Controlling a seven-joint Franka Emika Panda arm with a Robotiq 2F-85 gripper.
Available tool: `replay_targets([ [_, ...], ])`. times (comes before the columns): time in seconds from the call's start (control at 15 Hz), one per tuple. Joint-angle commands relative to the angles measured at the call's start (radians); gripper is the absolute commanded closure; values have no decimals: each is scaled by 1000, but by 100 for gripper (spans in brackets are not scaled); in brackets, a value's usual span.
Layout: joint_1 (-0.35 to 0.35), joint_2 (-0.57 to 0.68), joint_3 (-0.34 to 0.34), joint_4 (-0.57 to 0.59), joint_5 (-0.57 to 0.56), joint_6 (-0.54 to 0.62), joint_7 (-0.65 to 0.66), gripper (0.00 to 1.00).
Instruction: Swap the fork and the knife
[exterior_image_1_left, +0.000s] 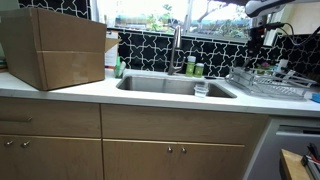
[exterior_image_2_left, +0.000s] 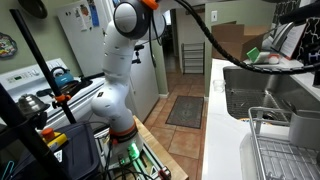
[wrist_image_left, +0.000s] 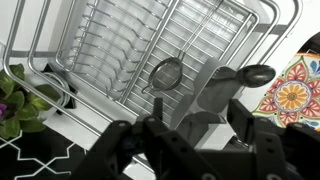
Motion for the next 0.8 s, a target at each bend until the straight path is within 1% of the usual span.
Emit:
replay_targets([
  [0.0,-15,15,0,33,19,16,3,1],
  [0.13,-17,9,-1,16,44,118,68,0],
  [0.2,-16,14,-3,18,50,147,103,0],
  [0.33,-14,31,-9,31,72,158,211,0],
  [0.4,-4,6,-2,12,33,139,142,0],
  [0.73,-1,7,-2,12,33,142,152,0],
])
